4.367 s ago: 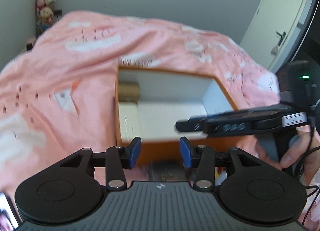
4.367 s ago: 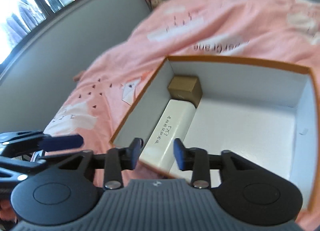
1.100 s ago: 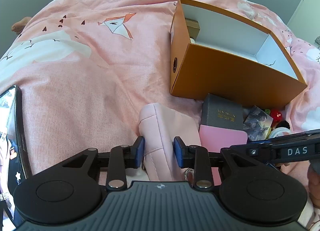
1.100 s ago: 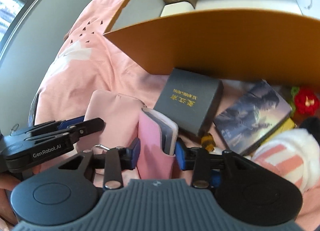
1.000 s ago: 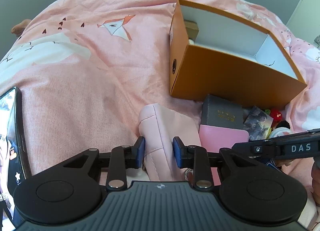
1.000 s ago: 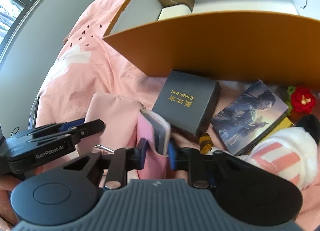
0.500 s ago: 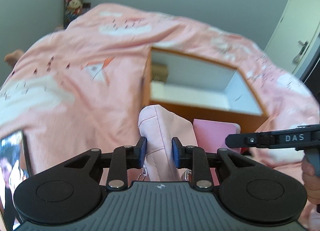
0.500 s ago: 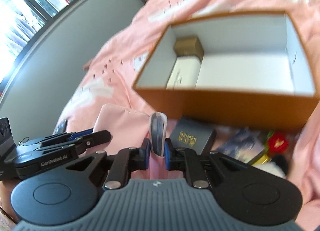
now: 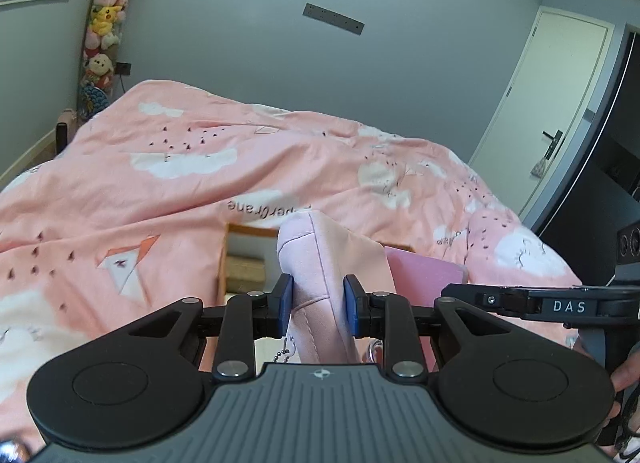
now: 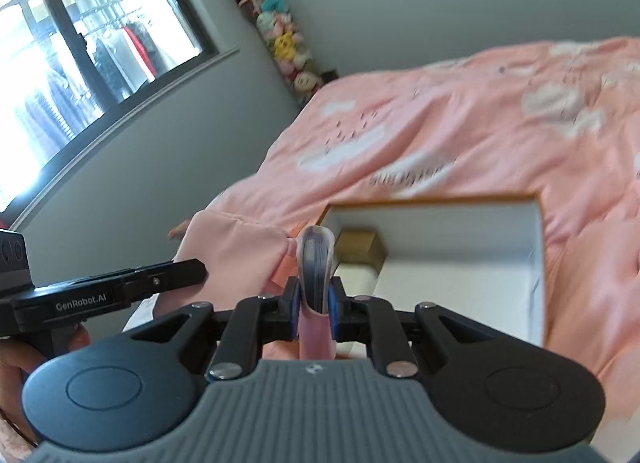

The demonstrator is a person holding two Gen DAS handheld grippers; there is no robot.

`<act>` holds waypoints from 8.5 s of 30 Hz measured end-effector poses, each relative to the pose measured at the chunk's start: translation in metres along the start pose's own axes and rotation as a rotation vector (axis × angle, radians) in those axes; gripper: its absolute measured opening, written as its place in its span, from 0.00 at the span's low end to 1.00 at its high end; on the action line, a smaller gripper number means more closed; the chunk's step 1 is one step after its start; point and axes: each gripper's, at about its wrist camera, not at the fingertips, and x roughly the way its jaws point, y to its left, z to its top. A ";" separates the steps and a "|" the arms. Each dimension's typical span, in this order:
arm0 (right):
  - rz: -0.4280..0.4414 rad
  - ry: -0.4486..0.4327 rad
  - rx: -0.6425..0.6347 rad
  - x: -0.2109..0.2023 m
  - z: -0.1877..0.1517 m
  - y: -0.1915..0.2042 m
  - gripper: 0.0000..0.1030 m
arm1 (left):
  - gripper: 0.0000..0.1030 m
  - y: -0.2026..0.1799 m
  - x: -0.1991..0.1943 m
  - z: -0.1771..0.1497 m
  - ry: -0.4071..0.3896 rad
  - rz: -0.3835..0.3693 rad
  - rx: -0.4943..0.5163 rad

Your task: Organize objects

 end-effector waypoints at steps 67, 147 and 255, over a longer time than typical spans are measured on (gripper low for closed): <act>-0.143 0.434 0.222 0.169 -0.002 -0.119 0.44 | 0.30 0.035 0.168 -0.053 0.374 0.014 -0.103; -0.172 0.523 0.423 0.112 -0.123 -0.113 0.60 | 0.64 0.073 0.139 -0.148 0.519 -0.061 -0.364; 0.028 0.410 0.480 0.135 -0.120 -0.072 0.26 | 0.43 0.064 0.066 -0.156 0.453 0.072 -0.368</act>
